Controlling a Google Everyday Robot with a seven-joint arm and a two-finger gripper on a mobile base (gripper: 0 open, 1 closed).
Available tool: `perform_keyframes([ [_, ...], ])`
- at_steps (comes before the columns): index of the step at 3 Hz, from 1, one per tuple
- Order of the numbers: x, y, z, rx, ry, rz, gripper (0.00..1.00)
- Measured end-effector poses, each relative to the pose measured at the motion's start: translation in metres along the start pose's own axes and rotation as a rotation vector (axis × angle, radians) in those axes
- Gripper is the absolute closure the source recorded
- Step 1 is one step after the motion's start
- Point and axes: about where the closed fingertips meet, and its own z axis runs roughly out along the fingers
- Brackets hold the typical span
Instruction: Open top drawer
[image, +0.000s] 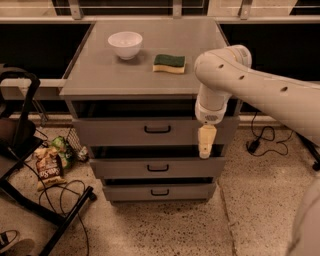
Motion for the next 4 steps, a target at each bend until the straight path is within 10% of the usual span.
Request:
perform_keyframes([
  [4,0.014,0.002,0.012,-0.034,-0.051,0.093,0.92],
])
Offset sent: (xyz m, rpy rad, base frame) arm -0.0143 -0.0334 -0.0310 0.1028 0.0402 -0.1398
